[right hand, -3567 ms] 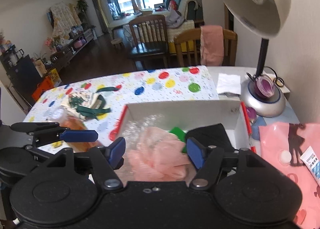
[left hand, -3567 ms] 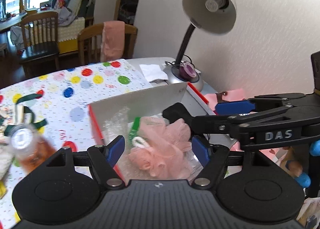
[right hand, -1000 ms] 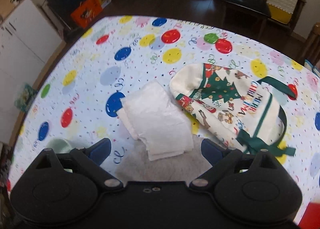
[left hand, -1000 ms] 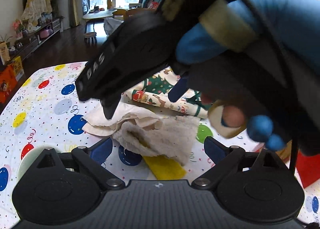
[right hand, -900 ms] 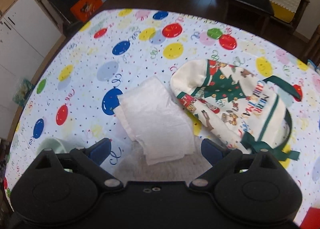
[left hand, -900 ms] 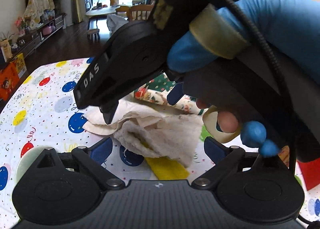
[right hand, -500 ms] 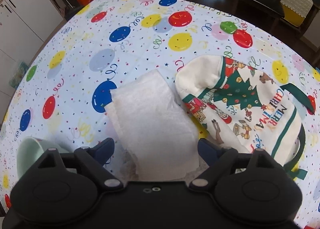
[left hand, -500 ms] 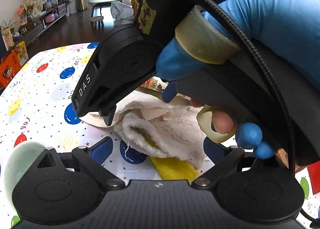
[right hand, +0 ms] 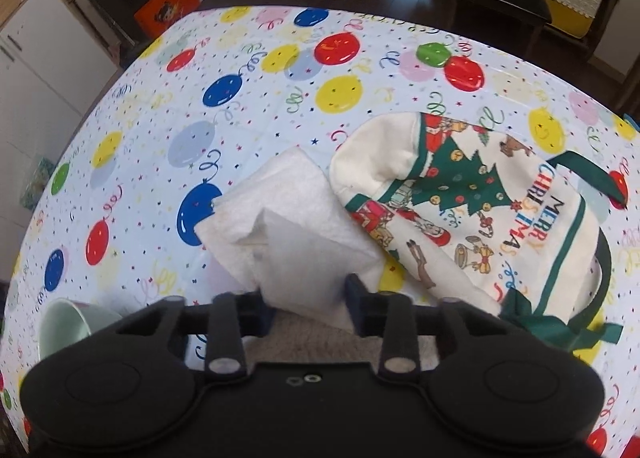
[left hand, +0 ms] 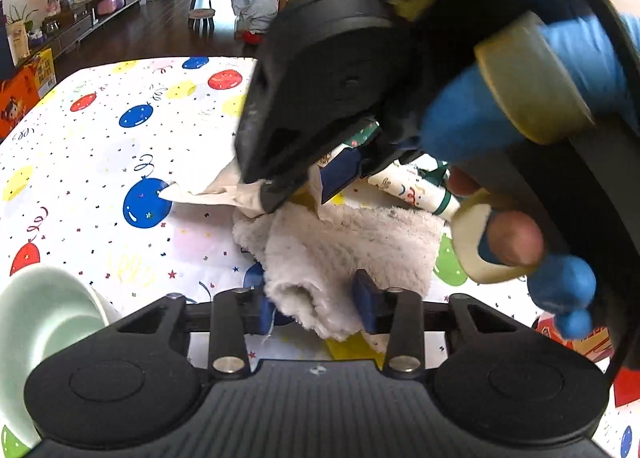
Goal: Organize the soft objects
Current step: 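Grasp the white towel with the left gripper while the right gripper grasps the white cloth, then carry the white towel and white cloth with both grippers into the red box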
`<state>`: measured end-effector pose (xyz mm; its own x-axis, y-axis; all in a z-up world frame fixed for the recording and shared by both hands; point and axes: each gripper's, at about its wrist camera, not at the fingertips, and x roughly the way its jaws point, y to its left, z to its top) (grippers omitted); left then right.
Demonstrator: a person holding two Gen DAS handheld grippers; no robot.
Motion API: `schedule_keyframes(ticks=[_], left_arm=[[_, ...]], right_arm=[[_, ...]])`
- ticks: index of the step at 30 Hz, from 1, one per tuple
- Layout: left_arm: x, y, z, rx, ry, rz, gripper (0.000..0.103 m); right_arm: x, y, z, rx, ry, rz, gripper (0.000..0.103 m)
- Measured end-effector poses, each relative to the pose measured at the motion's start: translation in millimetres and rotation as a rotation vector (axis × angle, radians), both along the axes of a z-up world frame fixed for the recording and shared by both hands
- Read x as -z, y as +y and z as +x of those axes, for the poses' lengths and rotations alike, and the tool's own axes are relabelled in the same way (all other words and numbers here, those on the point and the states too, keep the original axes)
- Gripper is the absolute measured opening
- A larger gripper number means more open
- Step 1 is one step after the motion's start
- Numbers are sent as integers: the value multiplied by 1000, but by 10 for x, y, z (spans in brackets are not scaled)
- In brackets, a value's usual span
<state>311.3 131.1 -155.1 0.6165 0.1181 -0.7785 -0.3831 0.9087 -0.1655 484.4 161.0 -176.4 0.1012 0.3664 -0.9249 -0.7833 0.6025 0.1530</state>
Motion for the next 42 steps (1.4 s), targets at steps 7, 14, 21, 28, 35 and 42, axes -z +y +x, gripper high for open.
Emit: schedule_keyframes(ticks=[7, 14, 21, 28, 35, 42], left_arm=[[-63, 36, -69, -10, -44, -14, 17], [-180, 87, -178, -6, -91, -33, 13], [-426, 83, -383, 7, -172, -17, 11], [-678, 66, -598, 36, -226, -49, 11], [-932, -73, -838, 98, -257, -66, 11], [-1166, -245, -1101, 147, -285, -60, 11]], right_arm=[[-173, -176, -53, 58, -45, 66, 2], [-502, -405, -192, 89, -89, 161, 1], [-927, -703, -388, 91, -123, 245, 0], [-1319, -1152, -669, 104, -169, 317, 0], [-1583, -1622, -1007, 123, -196, 372, 0], [-1739, -2130, -1292, 153, -207, 406, 0]])
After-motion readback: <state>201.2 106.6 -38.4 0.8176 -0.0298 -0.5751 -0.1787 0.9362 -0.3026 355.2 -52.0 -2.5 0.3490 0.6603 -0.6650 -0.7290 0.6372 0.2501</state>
